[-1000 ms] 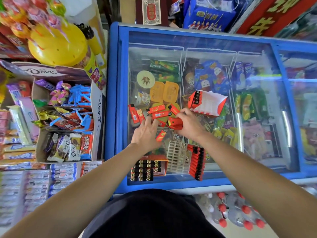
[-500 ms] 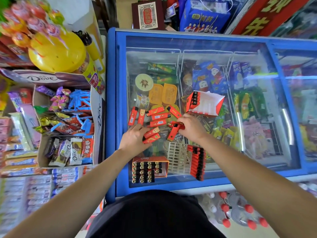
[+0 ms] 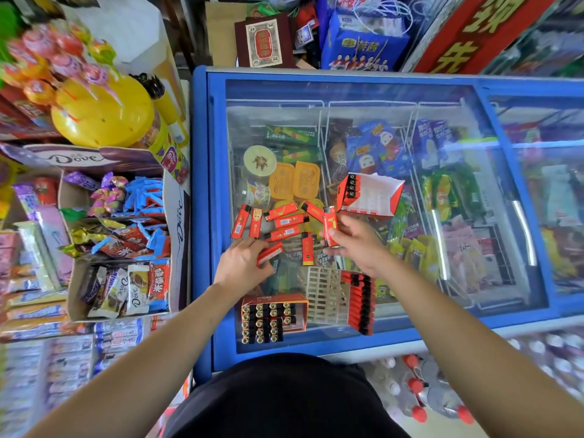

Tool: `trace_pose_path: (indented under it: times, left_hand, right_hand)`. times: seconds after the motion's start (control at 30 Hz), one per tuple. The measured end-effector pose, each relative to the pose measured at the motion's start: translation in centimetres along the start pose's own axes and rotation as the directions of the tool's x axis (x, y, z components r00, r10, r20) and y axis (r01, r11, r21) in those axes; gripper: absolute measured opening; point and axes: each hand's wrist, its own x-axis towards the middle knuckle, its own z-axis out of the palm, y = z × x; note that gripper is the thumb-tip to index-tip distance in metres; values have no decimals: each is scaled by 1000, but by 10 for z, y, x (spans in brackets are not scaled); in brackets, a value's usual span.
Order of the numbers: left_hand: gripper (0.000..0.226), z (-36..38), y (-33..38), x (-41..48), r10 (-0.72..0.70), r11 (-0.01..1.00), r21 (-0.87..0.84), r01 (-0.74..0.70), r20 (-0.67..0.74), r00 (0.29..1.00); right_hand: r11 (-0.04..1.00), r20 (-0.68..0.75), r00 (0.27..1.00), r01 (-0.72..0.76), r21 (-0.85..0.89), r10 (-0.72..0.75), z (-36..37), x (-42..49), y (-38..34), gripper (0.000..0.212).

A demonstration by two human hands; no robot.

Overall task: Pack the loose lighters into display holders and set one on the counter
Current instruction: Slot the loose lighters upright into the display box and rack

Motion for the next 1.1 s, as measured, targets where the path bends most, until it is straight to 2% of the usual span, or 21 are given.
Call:
trace_pose_path:
  times: [0.07, 0.13, 0.23, 0.33, 0.4, 0.5, 0.67, 0.83, 1.03, 1.1]
  left_hand:
    - [31, 3, -3, -2, 31, 998, 49, -30, -15, 999]
    - [37, 4, -4, -3, 43, 996, 76, -42, -9, 999]
    - [42, 0, 1, -4, -4, 999, 38, 3, 14, 1000]
    - [30, -13, 8, -6, -129, 987, -84, 137, 93, 987]
    - [24, -23, 17, -8, -180, 963, -182, 199, 119, 976]
    - [32, -38, 37, -18, -206, 908, -357, 221, 78, 975]
    - [38, -60, 67, -40, -132, 788, -598, 148, 72, 989]
    - [36, -64, 82, -60, -125, 642, -749, 164, 109, 986]
    - [30, -63, 91, -71, -122, 483, -845, 228, 192, 974]
    - [29, -63, 92, -72, -122, 456, -856, 245, 213, 970]
  right_hand:
    - [938, 69, 997, -64, 339, 43, 8, -22, -6, 32]
    - [812, 126, 991, -108, 573, 43, 14, -41, -9, 31]
    - [684, 173, 984, -149, 715, 34, 24, -62, -7, 35]
    - [636, 187, 982, -152, 757, 12, 32, -79, 0, 40]
    - [651, 175, 984, -123, 749, -15, 36, -88, 6, 41]
    - [733, 137, 989, -53, 678, -55, 38, -97, 16, 40]
    - [872, -3, 997, 72, 485, -80, 44, -111, 24, 31]
    - [949, -77, 989, 141, 283, -124, 58, -123, 28, 24]
    - [967, -135, 969, 223, 126, -206, 76, -127, 27, 31]
    - [970, -139, 965, 232, 69, -221, 78, -125, 28, 26]
